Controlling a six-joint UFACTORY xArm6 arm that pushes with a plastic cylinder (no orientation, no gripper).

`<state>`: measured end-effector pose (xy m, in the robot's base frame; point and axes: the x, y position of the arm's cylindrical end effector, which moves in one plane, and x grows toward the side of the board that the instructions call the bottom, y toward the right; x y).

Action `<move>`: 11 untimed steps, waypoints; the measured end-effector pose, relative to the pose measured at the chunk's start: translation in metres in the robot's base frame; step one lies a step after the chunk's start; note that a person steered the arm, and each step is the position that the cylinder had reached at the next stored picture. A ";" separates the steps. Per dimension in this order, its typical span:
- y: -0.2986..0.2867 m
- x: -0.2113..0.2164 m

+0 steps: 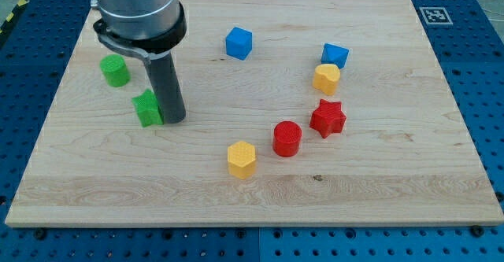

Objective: Move the green star towards bottom left of the board

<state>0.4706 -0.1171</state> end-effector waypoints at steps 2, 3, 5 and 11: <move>0.000 -0.065; -0.002 -0.075; 0.006 -0.058; -0.029 -0.002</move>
